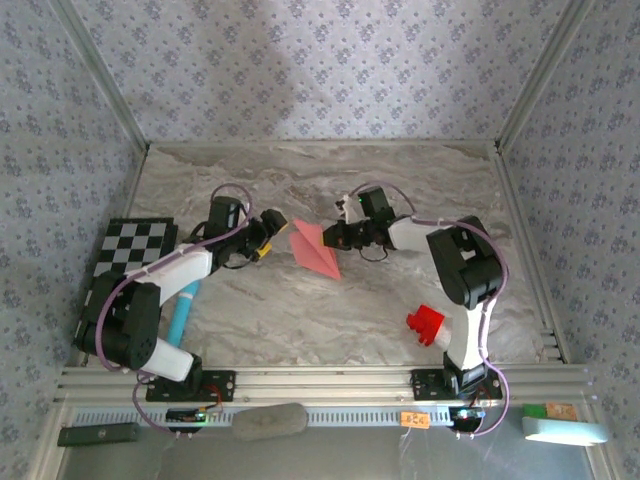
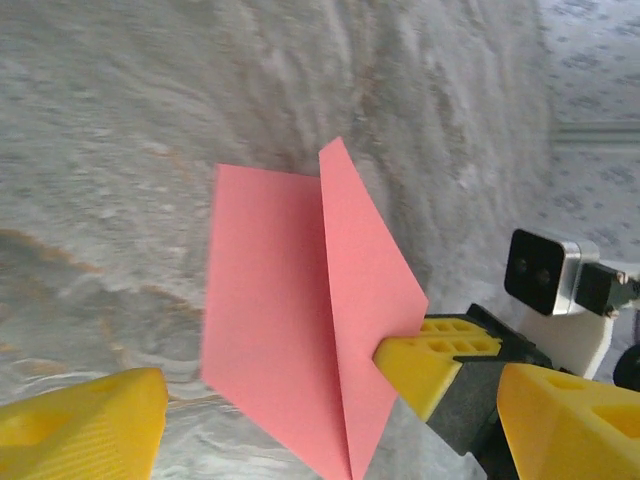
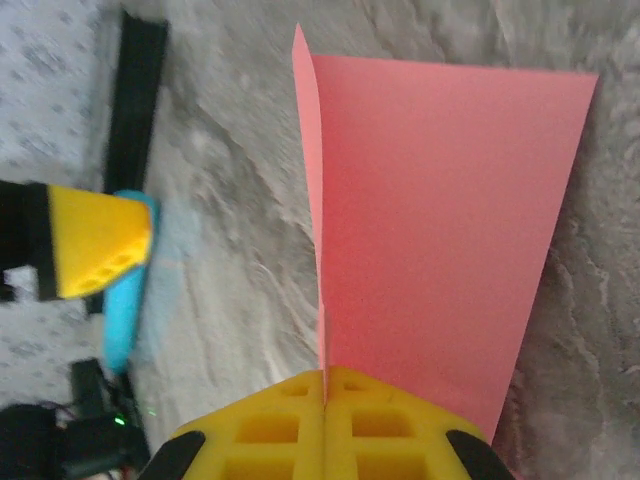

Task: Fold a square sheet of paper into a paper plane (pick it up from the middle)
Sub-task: Turn over the paper at the center of the table.

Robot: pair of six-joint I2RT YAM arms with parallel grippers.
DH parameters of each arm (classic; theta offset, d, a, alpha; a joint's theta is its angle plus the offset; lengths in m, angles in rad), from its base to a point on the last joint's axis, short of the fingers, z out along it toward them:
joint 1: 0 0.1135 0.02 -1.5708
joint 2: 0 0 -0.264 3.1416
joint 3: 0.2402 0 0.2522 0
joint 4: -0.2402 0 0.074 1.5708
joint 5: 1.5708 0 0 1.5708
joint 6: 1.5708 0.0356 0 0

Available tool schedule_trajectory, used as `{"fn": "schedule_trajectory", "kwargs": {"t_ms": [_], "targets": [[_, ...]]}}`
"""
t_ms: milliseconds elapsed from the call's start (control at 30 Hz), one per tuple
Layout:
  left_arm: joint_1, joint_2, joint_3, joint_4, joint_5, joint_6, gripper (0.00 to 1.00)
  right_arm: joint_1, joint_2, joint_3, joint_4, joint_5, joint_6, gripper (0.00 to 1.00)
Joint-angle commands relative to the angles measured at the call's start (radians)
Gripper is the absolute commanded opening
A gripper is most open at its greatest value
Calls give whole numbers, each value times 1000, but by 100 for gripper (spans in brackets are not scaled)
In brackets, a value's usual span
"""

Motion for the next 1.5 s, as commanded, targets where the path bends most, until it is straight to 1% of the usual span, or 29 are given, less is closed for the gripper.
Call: {"fn": "schedule_trajectory", "kwargs": {"t_ms": [0, 100, 267, 533, 633, 833, 1167, 1467], "targets": [[-11, -37, -15, 189, 109, -1, 83, -23, -96, -26, 158, -56, 133, 1], [-34, -26, -6, 278, 154, -7, 81, -34, -141, -48, 234, -70, 226, 0], [-85, 17, 49, 334, 206, 3, 72, -37, -194, -72, 324, -80, 345, 0], [-131, 60, 95, 419, 253, 13, 56, -39, -193, -100, 515, -120, 530, 0], [-141, 71, 111, 409, 263, 21, 53, -41, -189, -109, 570, -124, 579, 0], [-149, 95, 134, 394, 282, 24, 50, -45, -188, -112, 597, -130, 609, 1], [-151, 86, 115, 512, 300, -6, 35, -56, -165, -135, 705, -134, 691, 3], [-151, 78, 109, 498, 277, 1, 26, -61, -163, -140, 712, -134, 698, 9]]}}
